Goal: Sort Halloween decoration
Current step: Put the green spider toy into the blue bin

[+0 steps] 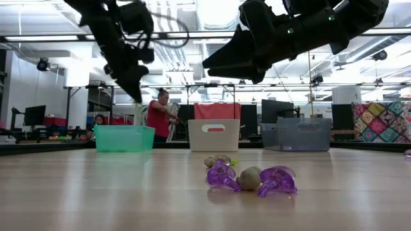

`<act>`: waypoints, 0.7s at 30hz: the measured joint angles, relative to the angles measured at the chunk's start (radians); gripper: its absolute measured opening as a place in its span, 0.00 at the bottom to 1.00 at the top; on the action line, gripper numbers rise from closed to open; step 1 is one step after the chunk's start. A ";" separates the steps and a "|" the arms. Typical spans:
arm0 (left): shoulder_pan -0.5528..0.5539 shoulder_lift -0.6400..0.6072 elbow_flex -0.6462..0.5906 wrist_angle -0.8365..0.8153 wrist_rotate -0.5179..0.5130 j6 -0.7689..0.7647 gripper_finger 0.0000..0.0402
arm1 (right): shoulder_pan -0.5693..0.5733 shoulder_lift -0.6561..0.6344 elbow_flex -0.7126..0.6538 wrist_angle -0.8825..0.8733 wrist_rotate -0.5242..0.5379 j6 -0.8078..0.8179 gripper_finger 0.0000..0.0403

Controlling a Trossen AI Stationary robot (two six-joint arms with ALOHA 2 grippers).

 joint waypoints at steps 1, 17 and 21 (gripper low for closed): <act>0.048 0.006 0.016 -0.018 0.012 -0.002 0.00 | 0.000 0.000 0.002 0.000 0.000 0.000 0.46; 0.471 0.267 0.089 0.014 0.159 0.094 0.00 | -0.006 0.000 0.008 -0.040 -0.004 -0.001 0.46; 0.471 0.310 0.089 0.029 0.139 0.104 0.03 | -0.006 0.000 0.008 -0.046 -0.005 -0.001 0.46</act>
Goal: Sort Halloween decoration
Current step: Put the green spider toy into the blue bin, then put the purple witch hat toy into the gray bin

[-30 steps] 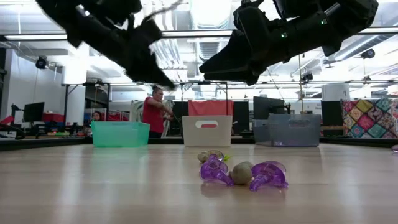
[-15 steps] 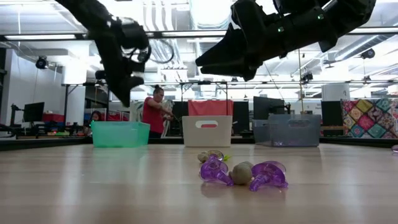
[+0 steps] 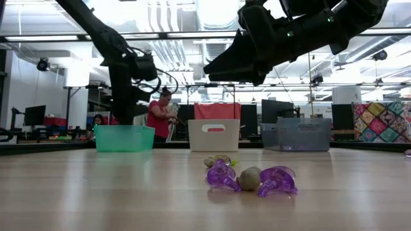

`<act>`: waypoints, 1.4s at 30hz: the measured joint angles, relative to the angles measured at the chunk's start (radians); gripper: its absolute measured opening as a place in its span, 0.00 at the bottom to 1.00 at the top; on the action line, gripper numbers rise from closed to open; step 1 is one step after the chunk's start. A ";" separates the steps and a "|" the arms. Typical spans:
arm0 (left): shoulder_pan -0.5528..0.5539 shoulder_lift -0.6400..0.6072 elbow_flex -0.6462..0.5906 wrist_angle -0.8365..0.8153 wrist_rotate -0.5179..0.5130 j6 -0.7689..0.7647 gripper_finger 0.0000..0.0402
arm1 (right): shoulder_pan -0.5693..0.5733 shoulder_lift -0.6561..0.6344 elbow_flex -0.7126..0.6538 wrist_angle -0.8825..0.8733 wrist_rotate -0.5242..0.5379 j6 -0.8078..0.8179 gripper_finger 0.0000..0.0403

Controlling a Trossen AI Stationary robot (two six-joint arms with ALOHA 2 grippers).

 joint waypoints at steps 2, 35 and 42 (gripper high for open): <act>-0.001 0.015 0.000 0.001 0.000 0.006 0.05 | 0.000 0.000 0.000 -0.010 0.000 0.001 0.46; -0.505 -0.340 -0.002 0.176 0.069 -0.043 0.26 | -0.019 -0.013 0.408 -1.374 -0.101 0.468 0.46; -0.668 -0.388 -0.006 0.220 0.020 -0.043 0.26 | -0.013 -0.021 0.403 -1.645 -0.126 0.596 0.46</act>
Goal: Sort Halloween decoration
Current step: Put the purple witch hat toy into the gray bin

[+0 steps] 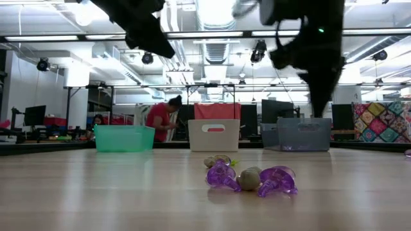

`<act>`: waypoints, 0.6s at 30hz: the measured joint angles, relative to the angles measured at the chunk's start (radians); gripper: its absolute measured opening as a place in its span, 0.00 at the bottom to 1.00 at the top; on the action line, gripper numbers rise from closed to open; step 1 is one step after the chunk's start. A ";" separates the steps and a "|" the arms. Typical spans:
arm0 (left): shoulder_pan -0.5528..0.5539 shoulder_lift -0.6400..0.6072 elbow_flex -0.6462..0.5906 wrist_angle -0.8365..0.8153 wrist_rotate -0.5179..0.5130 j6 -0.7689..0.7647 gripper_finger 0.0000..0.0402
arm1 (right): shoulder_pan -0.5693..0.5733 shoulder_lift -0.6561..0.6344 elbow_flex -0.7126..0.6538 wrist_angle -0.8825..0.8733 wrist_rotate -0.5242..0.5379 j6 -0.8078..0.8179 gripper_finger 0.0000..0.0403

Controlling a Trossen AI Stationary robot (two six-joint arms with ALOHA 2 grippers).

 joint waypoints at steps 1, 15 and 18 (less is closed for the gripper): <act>-0.018 -0.001 -0.001 -0.001 -0.029 -0.001 0.26 | 0.000 0.000 -0.006 -0.036 0.000 0.020 0.46; -0.097 -0.003 -0.004 -0.007 -0.214 -0.006 0.26 | -0.016 -0.197 -0.270 -0.178 -0.041 0.319 0.46; -0.097 -0.003 -0.005 -0.006 -0.214 -0.006 0.26 | -0.016 -0.269 -0.335 -0.173 -0.054 0.399 0.46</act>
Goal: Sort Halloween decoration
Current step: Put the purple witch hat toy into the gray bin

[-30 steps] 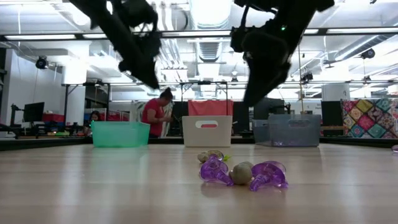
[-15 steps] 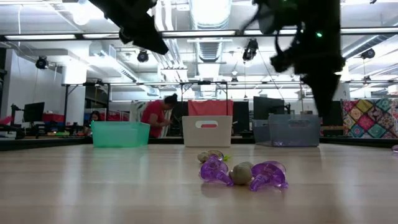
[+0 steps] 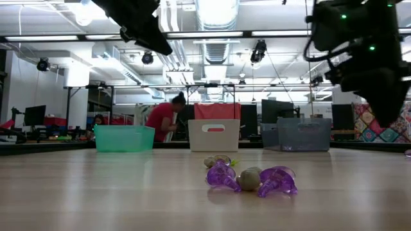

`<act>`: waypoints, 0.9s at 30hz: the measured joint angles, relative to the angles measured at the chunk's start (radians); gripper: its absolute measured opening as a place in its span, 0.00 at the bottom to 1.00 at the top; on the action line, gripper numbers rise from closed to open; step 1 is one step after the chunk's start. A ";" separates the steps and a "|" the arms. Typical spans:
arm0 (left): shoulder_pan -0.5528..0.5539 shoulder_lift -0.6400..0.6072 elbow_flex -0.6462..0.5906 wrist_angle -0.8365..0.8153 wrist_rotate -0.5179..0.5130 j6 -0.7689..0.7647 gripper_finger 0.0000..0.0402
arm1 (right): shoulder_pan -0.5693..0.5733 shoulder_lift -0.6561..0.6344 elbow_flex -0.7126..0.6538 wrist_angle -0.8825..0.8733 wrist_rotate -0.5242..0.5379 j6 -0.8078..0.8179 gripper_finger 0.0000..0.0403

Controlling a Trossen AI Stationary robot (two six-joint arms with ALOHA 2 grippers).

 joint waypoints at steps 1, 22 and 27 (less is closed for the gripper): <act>0.000 0.000 -0.001 0.000 0.000 0.000 0.26 | 0.000 -0.021 -0.020 0.003 -0.008 0.025 0.46; 0.001 0.058 -0.003 0.003 -0.001 -0.019 0.26 | 0.000 -0.006 -0.169 0.161 -0.095 0.097 0.34; 0.001 0.058 -0.003 0.004 -0.002 -0.019 0.26 | 0.000 0.026 -0.178 0.217 -0.110 0.069 0.33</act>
